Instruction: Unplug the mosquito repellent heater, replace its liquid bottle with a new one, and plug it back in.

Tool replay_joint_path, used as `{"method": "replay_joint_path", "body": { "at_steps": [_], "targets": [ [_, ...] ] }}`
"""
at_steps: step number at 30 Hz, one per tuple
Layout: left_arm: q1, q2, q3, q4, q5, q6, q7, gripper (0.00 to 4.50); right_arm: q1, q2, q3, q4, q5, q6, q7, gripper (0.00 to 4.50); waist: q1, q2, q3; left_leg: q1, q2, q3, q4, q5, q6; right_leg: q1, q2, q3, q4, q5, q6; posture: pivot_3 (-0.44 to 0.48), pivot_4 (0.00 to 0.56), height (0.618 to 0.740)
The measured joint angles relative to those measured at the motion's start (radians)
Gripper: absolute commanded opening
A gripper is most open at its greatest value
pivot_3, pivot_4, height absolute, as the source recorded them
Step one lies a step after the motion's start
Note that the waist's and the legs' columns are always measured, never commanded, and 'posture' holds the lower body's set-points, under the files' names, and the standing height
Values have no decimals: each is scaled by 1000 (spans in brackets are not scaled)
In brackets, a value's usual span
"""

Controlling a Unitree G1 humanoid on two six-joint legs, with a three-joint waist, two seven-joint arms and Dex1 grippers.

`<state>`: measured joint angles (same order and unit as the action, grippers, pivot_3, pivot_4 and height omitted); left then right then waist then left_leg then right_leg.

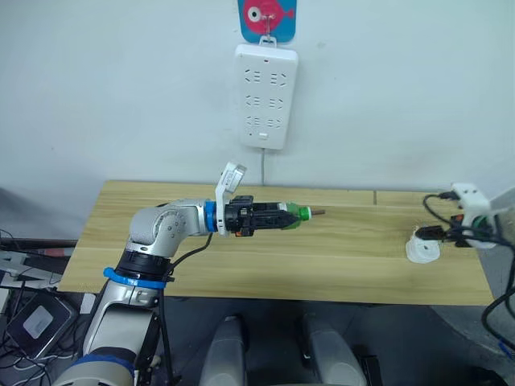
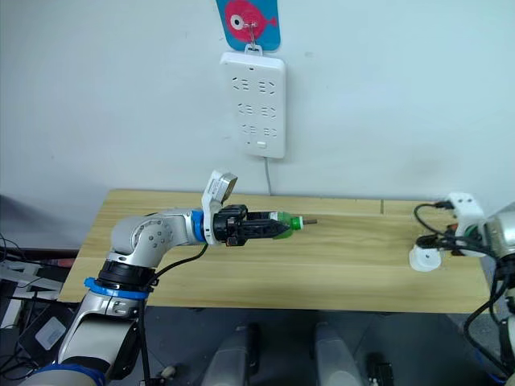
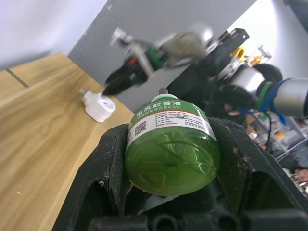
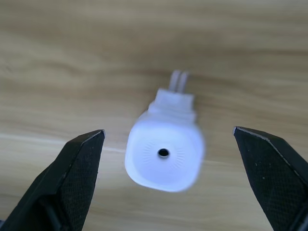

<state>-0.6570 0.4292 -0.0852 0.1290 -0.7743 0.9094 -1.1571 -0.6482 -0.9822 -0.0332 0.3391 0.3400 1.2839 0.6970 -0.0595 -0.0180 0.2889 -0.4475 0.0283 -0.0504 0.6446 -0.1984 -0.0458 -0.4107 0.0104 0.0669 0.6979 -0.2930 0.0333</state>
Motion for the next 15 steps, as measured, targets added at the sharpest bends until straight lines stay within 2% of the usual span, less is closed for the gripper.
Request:
{"method": "replay_joint_path", "body": {
  "at_steps": [2, 5, 7, 9, 15],
  "targets": [
    [0, -28, 11, 2, 12, -40, 15, 2274, -1, 17, -78, -88, 34, 72, -10, 4468, 0, 0, 0, 0, 0, 0, 0, 0, 0, 0, 0, 0, 0, 0, 0, -81, 291, 740],
    [-3, -126, 68, 30, 46, -163, 108, 2274, -5, 214, -356, -338, 200, 256, -21, 4468, -3, 0, 0, 0, 0, -1, 0, 0, 0, 1, 1, -1, 0, 0, 0, -88, 290, 740],
    [-3, -157, 76, 30, 77, -241, 136, 2274, -11, 349, -511, -415, 335, 304, -98, 4468, 1, 0, 0, 0, 1, -2, 0, 0, 0, 1, 1, -2, 0, 0, 0, -90, 288, 740],
    [-3, -184, 85, 30, 119, -334, 162, 2274, -4, 505, -664, -478, 514, 322, -261, 4468, 2, 0, 0, -1, -1, -1, 0, 0, 0, 1, -1, -1, -1, 0, 0, -90, 286, 740],
    [-25, -242, 74, 42, 206, -494, 187, 2274, 1, 869, -794, -668, 862, 321, -720, 4468, 0, 0, 0, -1, -2, -1, 0, 0, 0, 1, -2, -2, 0, 0, 0, -92, 281, 740]
  ]
}}
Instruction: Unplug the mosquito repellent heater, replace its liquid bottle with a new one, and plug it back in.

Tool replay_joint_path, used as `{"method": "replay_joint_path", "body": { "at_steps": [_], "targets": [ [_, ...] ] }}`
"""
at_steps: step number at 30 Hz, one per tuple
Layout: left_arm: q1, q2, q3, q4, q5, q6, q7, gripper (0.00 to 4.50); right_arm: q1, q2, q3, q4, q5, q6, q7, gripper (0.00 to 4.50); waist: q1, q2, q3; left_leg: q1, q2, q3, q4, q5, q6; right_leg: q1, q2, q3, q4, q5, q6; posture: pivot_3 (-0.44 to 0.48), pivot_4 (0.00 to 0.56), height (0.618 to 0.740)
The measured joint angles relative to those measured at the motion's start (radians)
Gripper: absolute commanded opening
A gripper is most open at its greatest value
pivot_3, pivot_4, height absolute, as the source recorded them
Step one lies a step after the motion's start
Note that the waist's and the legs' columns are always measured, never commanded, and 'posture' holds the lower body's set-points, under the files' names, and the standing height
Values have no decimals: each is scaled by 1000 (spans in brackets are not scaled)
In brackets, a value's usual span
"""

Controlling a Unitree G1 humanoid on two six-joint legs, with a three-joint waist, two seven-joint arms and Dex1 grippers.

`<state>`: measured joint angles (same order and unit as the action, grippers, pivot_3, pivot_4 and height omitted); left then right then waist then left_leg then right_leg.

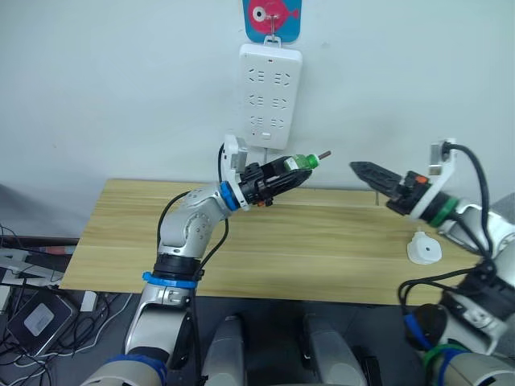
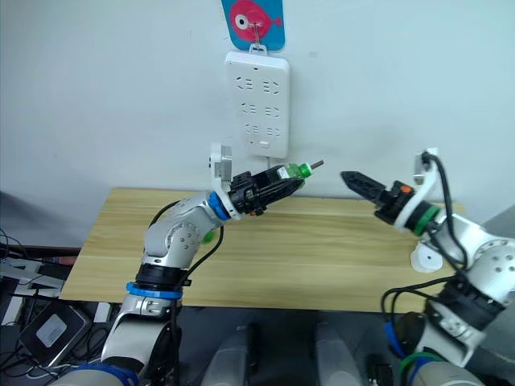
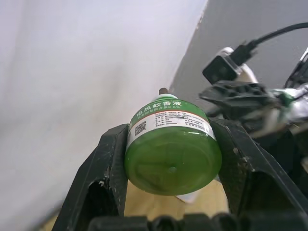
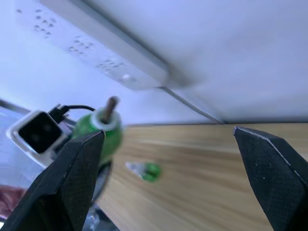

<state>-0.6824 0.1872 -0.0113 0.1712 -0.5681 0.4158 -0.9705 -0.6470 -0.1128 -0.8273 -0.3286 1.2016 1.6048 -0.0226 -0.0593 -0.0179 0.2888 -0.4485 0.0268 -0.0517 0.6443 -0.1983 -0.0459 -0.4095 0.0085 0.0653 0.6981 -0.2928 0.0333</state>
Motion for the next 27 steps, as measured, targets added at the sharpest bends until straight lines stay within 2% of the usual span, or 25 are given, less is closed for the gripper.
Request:
{"method": "replay_joint_path", "body": {
  "at_steps": [2, 4, 8, 11, 16, 19, 27],
  "targets": [
    [-1, -12, -3, 0, 5, -12, 0, 2274, 2, 65, 10, -20, 99, -35, -154, 4468, -2, 0, 0, 0, 0, 0, 0, 0, 0, 0, 0, 0, 0, 0, 0, -92, 281, 740],
    [-1, -18, -5, 0, 6, -9, 0, 2274, 36, 92, 81, -23, 248, -143, -341, 4468, -3, 0, 0, 0, 0, 0, 0, 0, 0, 0, 0, 0, -1, 0, 0, -96, 272, 740],
    [0, -17, -6, -3, 5, -5, -1, 2274, 103, 34, 259, -25, 524, -381, -596, 4468, -10, 0, 0, -1, 0, 0, 0, 0, 0, -1, 0, 0, -1, 0, 0, -96, 272, 740],
    [2, -18, -9, -9, 5, -1, -1, 2274, 136, -32, 381, -51, 645, -521, -692, 4468, -20, 0, 0, -1, 1, 0, 0, 0, 0, -1, 2, 0, -1, 0, 0, -96, 272, 740],
    [13, -35, -37, -48, 1, 14, -1, 2274, 149, -120, 519, -61, 713, -679, -730, 4468, -27, 0, 0, 0, 1, -1, -1, 0, 0, -1, 5, 0, -1, 0, 0, -95, 264, 740],
    [20, -34, -41, -50, 1, 16, 1, 2274, 152, -167, 560, -61, 726, -733, -724, 3921, -28, 0, 0, 0, 1, -1, -1, 0, 0, -1, 6, 0, -1, 0, 0, -97, 266, 740],
    [25, -33, -41, -62, 1, 15, 10, 2274, 165, -253, 636, -68, 746, -833, -690, 1091, -26, 0, 0, -1, 2, -1, -1, 0, 0, -1, 6, 1, -1, 0, 0, -93, 266, 740]
  ]
}}
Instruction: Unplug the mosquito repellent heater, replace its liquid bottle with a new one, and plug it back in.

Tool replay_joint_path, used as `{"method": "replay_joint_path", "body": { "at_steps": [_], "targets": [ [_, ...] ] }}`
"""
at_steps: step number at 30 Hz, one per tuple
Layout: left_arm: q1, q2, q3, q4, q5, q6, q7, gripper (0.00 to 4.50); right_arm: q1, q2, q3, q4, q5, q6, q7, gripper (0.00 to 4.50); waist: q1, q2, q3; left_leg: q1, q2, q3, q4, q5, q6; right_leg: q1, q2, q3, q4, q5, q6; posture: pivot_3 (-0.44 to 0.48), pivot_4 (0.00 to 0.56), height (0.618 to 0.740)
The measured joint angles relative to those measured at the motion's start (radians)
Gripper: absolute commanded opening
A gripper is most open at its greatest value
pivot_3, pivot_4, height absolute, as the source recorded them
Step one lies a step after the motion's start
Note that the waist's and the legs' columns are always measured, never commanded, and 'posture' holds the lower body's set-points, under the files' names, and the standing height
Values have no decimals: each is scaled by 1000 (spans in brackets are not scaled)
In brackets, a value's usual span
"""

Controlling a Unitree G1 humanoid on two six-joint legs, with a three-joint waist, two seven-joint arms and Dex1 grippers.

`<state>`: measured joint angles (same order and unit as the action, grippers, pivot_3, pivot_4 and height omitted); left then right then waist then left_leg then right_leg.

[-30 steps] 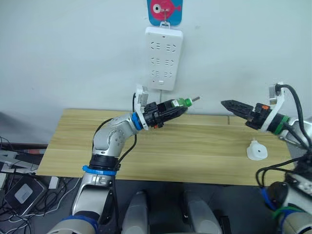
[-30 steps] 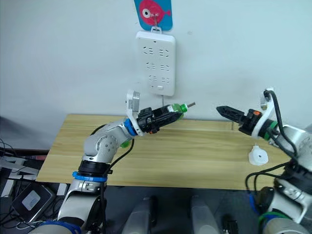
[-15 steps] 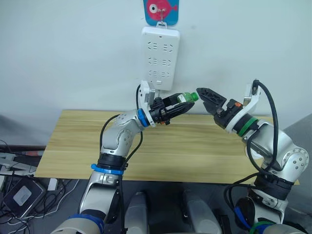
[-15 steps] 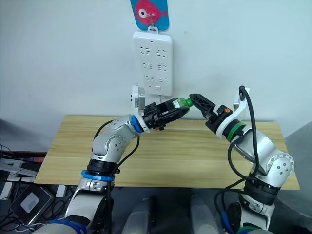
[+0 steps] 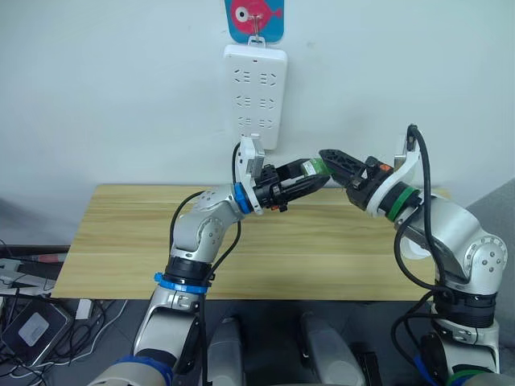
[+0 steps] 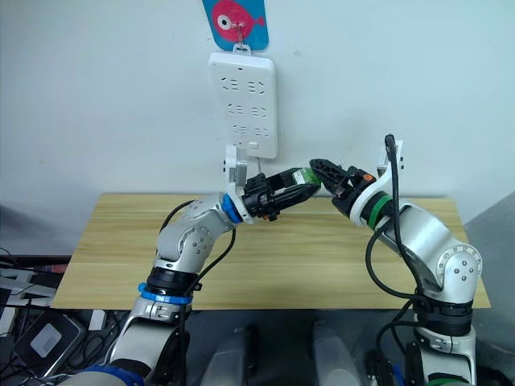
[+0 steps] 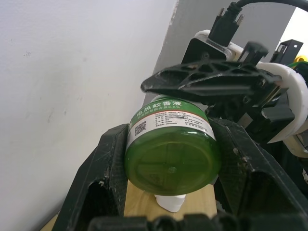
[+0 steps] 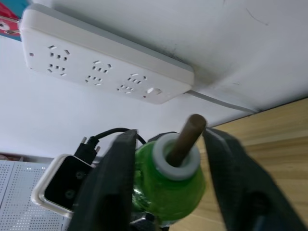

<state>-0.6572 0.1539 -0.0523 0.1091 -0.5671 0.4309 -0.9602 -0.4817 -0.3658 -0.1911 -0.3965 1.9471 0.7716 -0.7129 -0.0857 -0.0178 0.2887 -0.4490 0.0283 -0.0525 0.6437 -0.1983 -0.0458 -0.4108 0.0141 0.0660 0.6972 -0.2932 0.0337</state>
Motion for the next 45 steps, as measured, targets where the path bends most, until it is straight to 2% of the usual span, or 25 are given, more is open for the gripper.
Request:
{"method": "replay_joint_path", "body": {
  "at_steps": [1, 4, 7, 11, 13, 16, 19, 24, 27, 31, 35, 45],
  "targets": [
    [1, -1, 1, 0, 0, -3, 0, 2274, 0, -7, 6, 0, 1, -5, 8, 838, 0, 0, 0, 0, 0, 0, 0, 0, 0, 0, 0, 0, 0, 0, 0, -93, 267, 740],
    [0, -1, 0, -1, -1, -5, 3, 2274, 0, -18, 21, 0, 0, -24, 19, 837, 0, 0, 0, 0, 0, 0, 0, 0, 0, 0, 0, 0, 0, 0, 0, -93, 268, 740],
    [0, 8, -2, -5, -1, 11, 9, 3276, 0, -26, 34, 0, 0, -37, 25, 837, 0, 0, 0, 0, 0, 0, 0, 0, 0, 0, 0, 0, 0, 0, 0, -93, 268, 740],
    [-2, 63, -53, -11, 18, 49, -20, 4486, 30, -104, 52, -1, -25, -30, 61, 837, 2, 0, 0, 0, 0, 0, 0, 0, 0, 0, 0, 0, 0, 0, 0, -91, 270, 740],
    [-2, 109, -73, -27, 34, 49, -50, 4500, 73, -167, 57, 4, -108, -5, 111, 837, 2, 0, 0, 0, 0, 0, -1, 0, 0, 0, 0, 0, -1, 0, 0, -74, 270, 740],
    [-3, 182, -109, -42, 89, 24, -97, 4500, 134, -286, 102, 8, -385, 16, 284, 837, 6, 0, 0, 0, 0, 0, -1, 0, 0, 0, 0, 0, -1, 0, 0, -64, 269, 740],
    [6, 215, -169, -67, 164, -35, -121, 4500, 185, -382, 237, 18, -779, -70, 480, 837, 8, 0, 0, 0, -1, 1, -1, 0, 0, -1, 0, 0, -2, -1, 1, -53, 264, 740],
    [42, 190, -222, -77, 244, -122, -104, 4500, 246, -348, 397, 255, -1337, -374, 652, 837, 12, 0, 0, 0, -1, 2, -1, 0, 0, -1, 0, 2, -1, 0, 0, -36, 257, 740],
    [54, 172, -235, -76, 274, -151, -88, 4500, 244, -284, 413, 416, -1536, -550, 712, 837, 13, 0, 0, 1, -1, 2, -1, 0, 0, -1, 0, 2, -1, 0, 0, -28, 257, 740],
    [80, 151, -261, -62, 317, -216, -75, 4500, 219, -200, 408, 645, -1686, -741, 790, 837, 18, 0, 0, 1, -1, 2, -1, 0, 0, -1, 0, 3, 0, 0, 0, -22, 256, 740],
    [81, 152, -258, -55, 324, -235, -74, 4500, 194, -156, 384, 804, -1746, -872, 880, 837, 25, 0, 0, 2, 0, 3, -1, 0, 0, -1, -1, 3, 0, 0, 0, -22, 259, 740],
    [78, 157, -249, -32, 322, -245, -80, 4500, 141, -100, 269, 1049, -1806, -1086, 1013, 837, 32, 0, 0, 4, 0, 3, -1, 0, 0, 2, -3, 3, 0, 0, 0, -32, 259, 740]
  ]
}}
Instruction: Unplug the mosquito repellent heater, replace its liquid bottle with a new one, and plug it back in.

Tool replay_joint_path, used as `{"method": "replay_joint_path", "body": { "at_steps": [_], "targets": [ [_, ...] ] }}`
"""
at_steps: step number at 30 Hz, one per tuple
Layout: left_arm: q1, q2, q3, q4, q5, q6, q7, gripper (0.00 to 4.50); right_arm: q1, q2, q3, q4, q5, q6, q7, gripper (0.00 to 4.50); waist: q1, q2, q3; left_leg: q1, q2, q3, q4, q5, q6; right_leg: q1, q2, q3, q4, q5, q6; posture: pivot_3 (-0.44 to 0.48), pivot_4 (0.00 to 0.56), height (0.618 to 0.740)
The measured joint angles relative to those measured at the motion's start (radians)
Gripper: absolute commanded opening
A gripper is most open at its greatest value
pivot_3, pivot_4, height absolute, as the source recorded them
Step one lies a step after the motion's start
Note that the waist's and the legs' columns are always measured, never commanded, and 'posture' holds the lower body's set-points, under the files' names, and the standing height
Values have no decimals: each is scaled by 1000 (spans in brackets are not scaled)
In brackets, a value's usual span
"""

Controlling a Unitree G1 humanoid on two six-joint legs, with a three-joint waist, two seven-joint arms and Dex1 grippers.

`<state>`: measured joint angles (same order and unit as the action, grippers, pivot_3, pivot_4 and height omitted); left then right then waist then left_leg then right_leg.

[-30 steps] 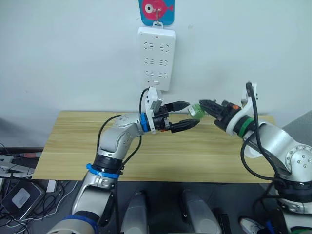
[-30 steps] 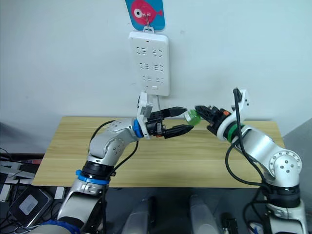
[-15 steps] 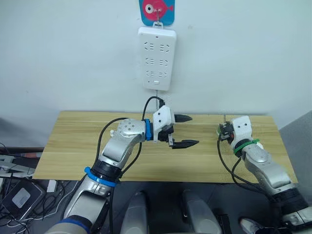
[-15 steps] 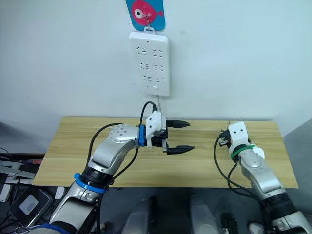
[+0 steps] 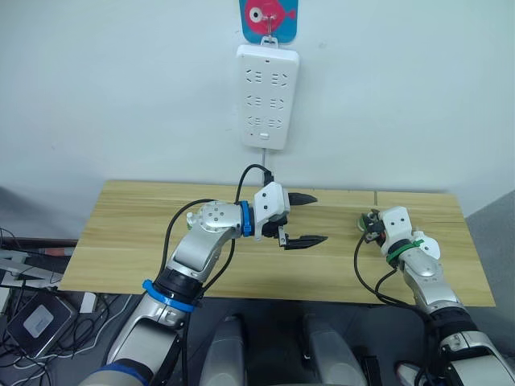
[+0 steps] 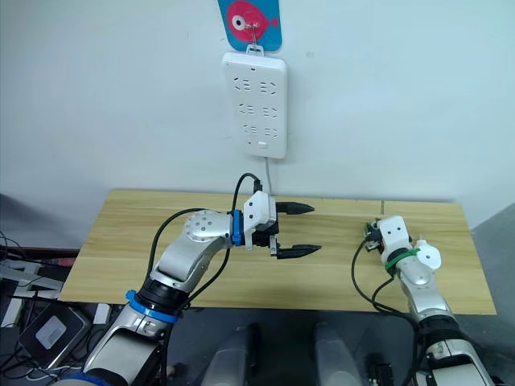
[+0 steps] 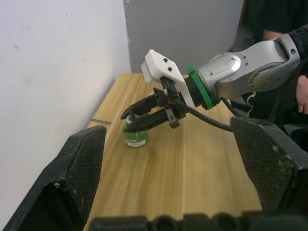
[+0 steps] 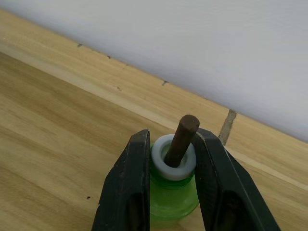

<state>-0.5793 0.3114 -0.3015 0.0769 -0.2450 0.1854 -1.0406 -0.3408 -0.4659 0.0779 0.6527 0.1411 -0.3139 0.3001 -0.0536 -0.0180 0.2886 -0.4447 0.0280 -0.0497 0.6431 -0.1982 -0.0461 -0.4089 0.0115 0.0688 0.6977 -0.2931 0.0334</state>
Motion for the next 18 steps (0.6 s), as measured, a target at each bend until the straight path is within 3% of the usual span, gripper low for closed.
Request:
{"method": "replay_joint_path", "body": {
  "at_steps": [1, 8, 12, 15, 18],
  "targets": [
    [-1, 0, 1, 3, 0, 0, 0, 4500, -2, 0, -3, 12, -6, -13, 9, 837, 0, 0, 0, 1, 0, 0, 0, 0, 0, 1, 0, 0, 0, 0, 0, -32, 259, 740],
    [-1, -6, 2, 6, 0, -1, 2, 4500, 12, 11, -40, 44, -25, -46, 58, 3113, -1, 0, 0, 3, 0, 0, 0, 0, 0, 3, 0, 0, 0, 0, 0, -41, 255, 740],
    [39, -14, 25, 5, -1, -13, 33, 4500, 110, 7, -89, -138, -5, -33, 73, 4371, -3, 0, 0, 4, 1, 1, -1, 0, 0, 3, 0, 1, 0, 0, 0, -38, 258, 740],
    [107, -15, 61, -12, -2, -28, 78, 4500, 184, -10, -114, -331, 6, 26, 78, 4447, -6, 1, 0, 6, 1, 1, -2, 0, 0, 4, -1, 2, 1, 0, 0, -39, 265, 740],
    [255, 6, 107, -67, 22, -84, 157, 4500, 225, -49, -126, -578, 42, 159, 113, 4447, -11, 1, 0, 9, 2, 1, -4, 0, 0, 5, 0, 4, 1, 0, 0, -39, 270, 740]
  ]
}}
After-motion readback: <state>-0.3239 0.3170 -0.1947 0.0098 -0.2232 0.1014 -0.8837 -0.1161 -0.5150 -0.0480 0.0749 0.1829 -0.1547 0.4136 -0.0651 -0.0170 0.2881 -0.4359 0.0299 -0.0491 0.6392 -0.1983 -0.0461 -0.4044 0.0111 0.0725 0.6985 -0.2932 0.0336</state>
